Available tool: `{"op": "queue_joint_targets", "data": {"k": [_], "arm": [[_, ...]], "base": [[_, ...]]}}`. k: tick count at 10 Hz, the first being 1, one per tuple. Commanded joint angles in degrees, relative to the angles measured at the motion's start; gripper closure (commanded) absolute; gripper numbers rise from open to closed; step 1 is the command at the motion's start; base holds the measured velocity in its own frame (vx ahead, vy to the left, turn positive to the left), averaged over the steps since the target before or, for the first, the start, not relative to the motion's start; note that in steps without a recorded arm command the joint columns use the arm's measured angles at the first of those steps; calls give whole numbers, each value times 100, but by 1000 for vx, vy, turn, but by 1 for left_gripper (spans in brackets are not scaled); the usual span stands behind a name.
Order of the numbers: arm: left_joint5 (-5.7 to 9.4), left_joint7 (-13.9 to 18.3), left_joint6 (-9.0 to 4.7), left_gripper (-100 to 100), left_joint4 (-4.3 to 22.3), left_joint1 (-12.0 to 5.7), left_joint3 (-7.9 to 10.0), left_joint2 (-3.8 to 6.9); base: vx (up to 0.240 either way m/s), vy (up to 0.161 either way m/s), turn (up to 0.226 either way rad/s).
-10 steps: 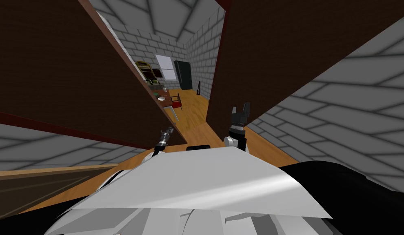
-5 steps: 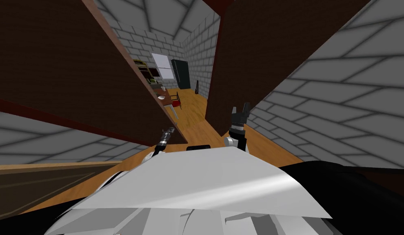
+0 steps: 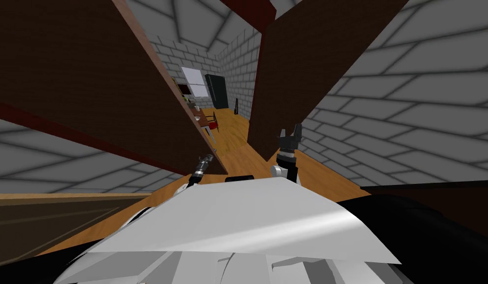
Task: Pull the door open
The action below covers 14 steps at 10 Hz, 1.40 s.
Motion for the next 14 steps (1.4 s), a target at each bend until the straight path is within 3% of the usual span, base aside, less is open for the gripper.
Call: {"op": "queue_joint_targets", "data": {"k": [1,6,7,13,14], "arm": [[26,38,-114,100,56,58,4,52],[117,167,-508,100,249,255,18,233],[117,167,-508,100,249,255,18,233],[244,345,-1052,100,514,526,38,484],[229,320,-985,100,500,455,35,449]], "base": [[-86,-3,-205],[-152,39,-199],[-135,31,-100],[-172,61,-198],[-93,29,-31]]}}
